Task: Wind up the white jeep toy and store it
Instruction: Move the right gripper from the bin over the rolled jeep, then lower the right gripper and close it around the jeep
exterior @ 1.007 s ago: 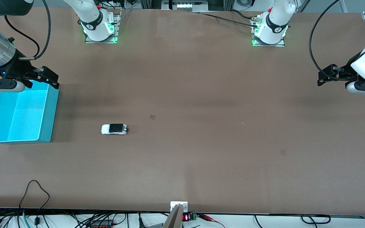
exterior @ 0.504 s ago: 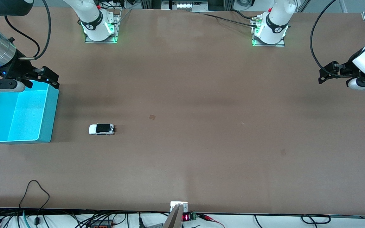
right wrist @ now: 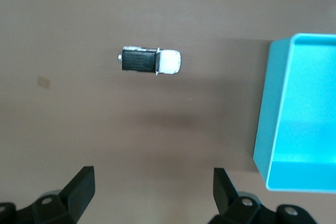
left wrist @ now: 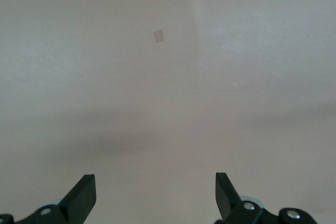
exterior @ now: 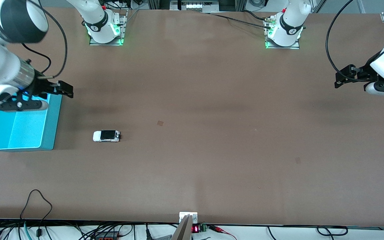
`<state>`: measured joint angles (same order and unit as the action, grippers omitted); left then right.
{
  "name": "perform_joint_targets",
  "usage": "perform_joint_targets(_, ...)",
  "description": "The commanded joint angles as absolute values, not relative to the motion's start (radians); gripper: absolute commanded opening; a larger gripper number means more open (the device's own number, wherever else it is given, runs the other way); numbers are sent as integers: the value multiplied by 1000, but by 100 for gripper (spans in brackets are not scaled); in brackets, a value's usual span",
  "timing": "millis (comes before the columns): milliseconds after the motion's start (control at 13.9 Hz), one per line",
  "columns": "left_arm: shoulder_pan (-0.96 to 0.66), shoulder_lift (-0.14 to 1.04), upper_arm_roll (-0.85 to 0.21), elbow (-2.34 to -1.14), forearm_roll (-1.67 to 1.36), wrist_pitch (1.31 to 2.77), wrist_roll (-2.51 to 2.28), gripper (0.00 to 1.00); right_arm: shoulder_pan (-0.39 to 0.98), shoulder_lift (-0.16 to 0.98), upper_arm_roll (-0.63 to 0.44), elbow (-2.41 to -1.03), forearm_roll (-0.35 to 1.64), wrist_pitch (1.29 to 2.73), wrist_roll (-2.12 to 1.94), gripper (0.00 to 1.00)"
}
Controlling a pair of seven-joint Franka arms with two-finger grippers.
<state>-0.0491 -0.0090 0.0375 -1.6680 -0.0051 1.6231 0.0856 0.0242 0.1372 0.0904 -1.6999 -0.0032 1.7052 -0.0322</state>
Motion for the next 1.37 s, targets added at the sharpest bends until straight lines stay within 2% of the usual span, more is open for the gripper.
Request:
perform_joint_targets(0,-57,-32,41,-1689,-17,1634,81,100,60,216,91,-1678,6,1733,-266,100)
perform_joint_targets(288,-57,-32,41,-1689,-17,1632,81,100,92,343,91,-1678,5,1837,-637,100)
perform_joint_targets(647,-57,-32,45,-1689,-17,1631,86,100,92,514,91,-1680,11,2077,-1107,100)
perform_joint_targets(1079,-54,-32,52,-1689,-17,1621,90,100,89,603,91,-1690,11,2239,-1301,100)
perform_joint_targets(1295,-54,-31,52,-1689,-17,1623,89,100,89,609,91,-1718,11,2279,-1318,100)
